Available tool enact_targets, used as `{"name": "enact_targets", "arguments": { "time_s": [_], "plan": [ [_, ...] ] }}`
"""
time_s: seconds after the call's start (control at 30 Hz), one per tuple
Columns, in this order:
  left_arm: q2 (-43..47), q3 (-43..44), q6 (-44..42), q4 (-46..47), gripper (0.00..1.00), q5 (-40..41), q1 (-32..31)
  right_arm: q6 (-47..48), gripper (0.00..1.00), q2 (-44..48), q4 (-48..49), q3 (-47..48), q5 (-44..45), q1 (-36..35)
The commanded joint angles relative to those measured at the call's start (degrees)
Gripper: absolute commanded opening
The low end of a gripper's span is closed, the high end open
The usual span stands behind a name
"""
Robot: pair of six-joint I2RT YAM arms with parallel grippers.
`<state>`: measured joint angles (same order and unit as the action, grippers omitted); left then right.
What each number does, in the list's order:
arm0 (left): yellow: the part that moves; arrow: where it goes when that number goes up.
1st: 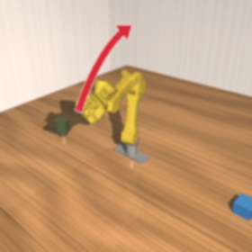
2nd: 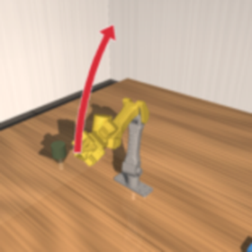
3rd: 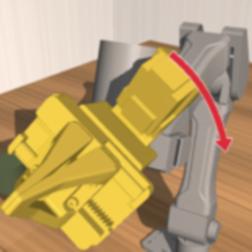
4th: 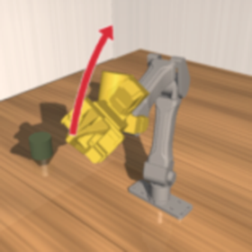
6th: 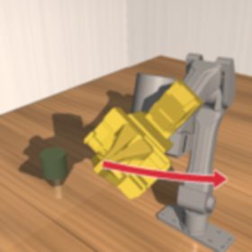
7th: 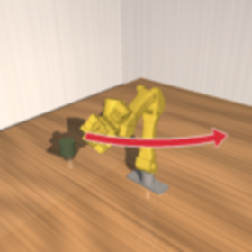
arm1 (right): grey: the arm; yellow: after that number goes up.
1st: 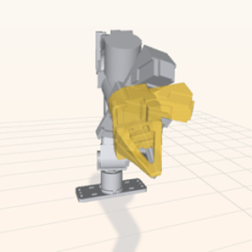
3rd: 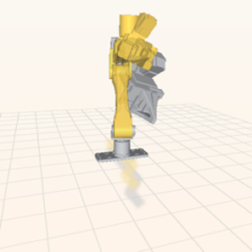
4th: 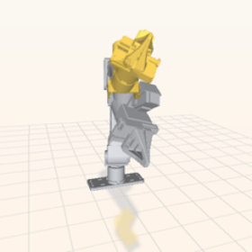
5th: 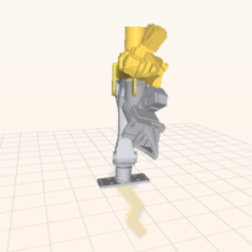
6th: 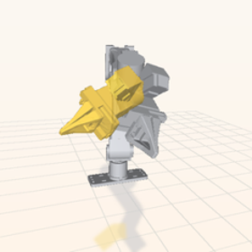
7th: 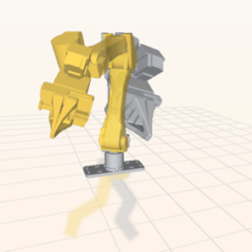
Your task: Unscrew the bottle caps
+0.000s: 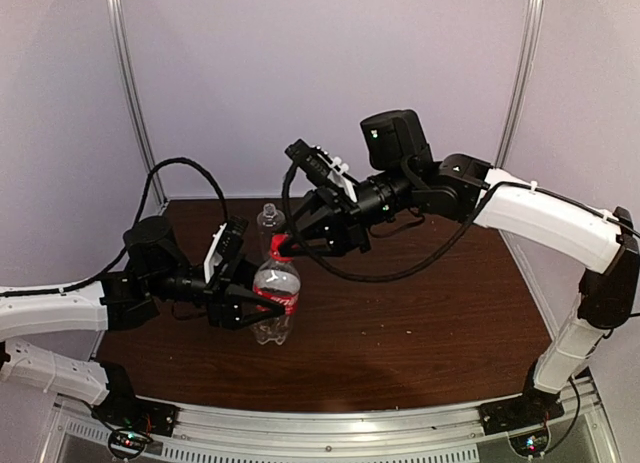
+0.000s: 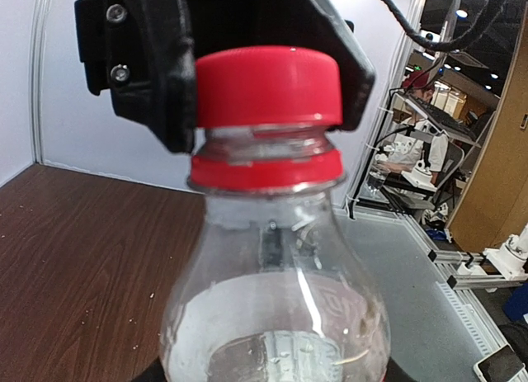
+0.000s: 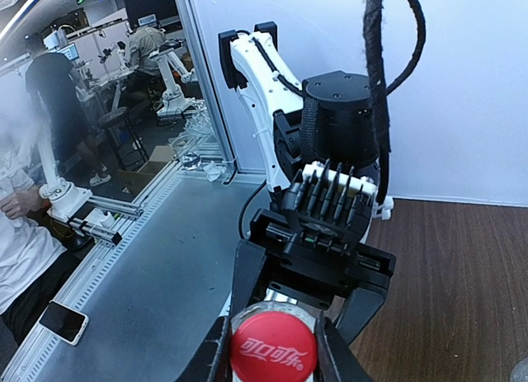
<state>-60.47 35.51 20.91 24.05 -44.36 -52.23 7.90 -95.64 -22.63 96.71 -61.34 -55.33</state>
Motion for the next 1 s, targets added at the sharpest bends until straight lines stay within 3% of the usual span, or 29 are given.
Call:
{"name": "enact_targets", "arguments": {
  "time_s": [0.0,0.67,0.97],
  "plan": [
    [0.1,0.8,1.0,8.4,0.3,-3.3,-0.3,2.0,0.19,0.4,-0.7,-1.7,0.7,1.0],
    [-0.1,0.4,-1.2,5.6,0.3,3.2,-0.3,-3.8,0.48,4.2,4.6,-7.1,4.7,1.0],
    [0.9,2.4,-4.2,-1.5,0.3,13.9,-0.3,-11.0,0.68,8.8,6.5,-9.5,14.5,1.0]
  ]
}}
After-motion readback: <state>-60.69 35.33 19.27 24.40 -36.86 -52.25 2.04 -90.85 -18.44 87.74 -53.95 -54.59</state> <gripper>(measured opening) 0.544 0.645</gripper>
